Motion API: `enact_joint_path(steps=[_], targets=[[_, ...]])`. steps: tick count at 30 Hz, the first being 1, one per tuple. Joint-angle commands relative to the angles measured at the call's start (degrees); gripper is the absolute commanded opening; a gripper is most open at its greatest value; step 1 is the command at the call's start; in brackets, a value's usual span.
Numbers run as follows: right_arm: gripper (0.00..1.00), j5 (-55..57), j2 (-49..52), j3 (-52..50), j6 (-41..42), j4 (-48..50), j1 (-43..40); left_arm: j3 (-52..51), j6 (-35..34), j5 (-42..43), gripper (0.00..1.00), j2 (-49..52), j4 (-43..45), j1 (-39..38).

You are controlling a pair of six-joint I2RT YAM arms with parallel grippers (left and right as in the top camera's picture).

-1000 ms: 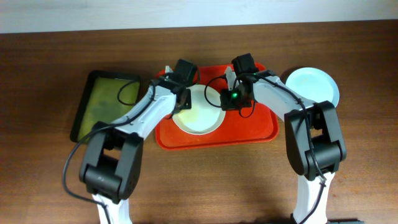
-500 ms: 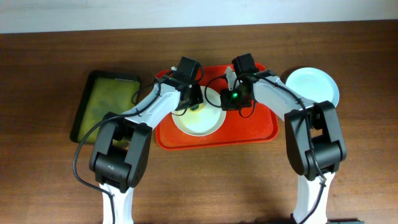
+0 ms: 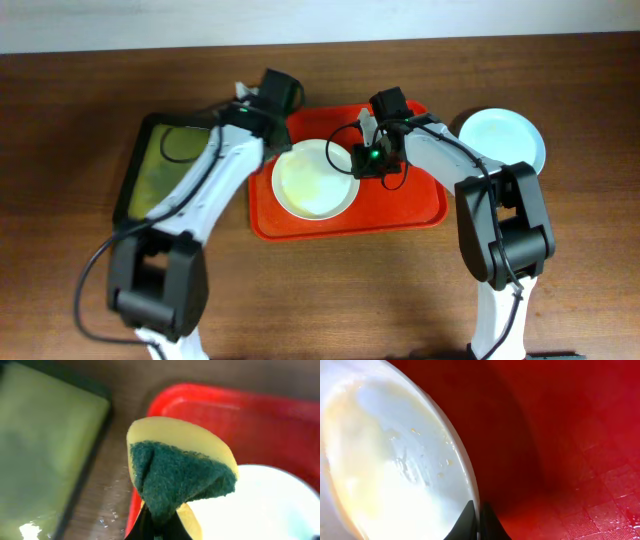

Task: Clean dirty plates on tray and stack at the side

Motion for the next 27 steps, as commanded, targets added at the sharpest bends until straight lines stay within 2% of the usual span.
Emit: enact_joint_path(steps=[1,4,8,10,13,14,15,16,21,25,26,27], targets=[[0.04,3.1,1.7,-1.4,-0.9,-0.6,-0.5,0.9,0.9,0.4,0.0,-2.4,-3.6,6.9],[0.04,3.1,1.7,-1.4,-0.9,-0.6,-0.5,0.9,0.9,1.7,0.01,-1.6,-6.0,15.0],[0.04,3.1,1.7,-1.4,-0.8,-0.5,-0.5,0.5,1.0,12.0,0.0,2.2,-7.1,23.6],[0.04,3.1,1.7,-1.4,-0.9,-0.5,-0.5,-0.1,1.0,15.7,0.0,5.2,-7.1,25.3],[0.04,3.1,1.7,-1.4,-0.8,-0.5,-0.5,-0.2,1.0,15.8,0.0,8.7,-7.1,25.4],[0.04,3.1,1.7,-1.4,-0.8,-0.5,-0.5,-0.2,1.0,15.8,0.14,9.3,-7.1,25.3],[0.04,3.1,1.7,-1.4,-0.8,-0.5,-0.5,-0.2,1.0,15.8,0.39,9.4,-6.6,25.4],[0.04,3.1,1.7,-1.4,-0.8,-0.5,-0.5,0.1,1.0,15.8,0.48,9.2,-6.4,25.7],[0.04,2.7,1.7,-1.4,-0.8,-0.9,-0.5,2.9,0.9,15.9,0.53,7.8,-11.6,28.3],[0.04,-1.9,-0.7,-1.3,-0.8,-2.2,-0.6,5.4,0.9,18.4,0.52,1.3,-19.8,30.9],[0.04,-1.8,-2.6,-1.3,-0.8,-2.3,-0.3,5.4,0.9,18.4,0.79,-0.4,-21.5,31.4],[0.04,-1.1,-4.9,-1.2,-0.8,-2.3,0.2,5.4,1.0,18.3,0.99,-1.3,-22.8,31.5]])
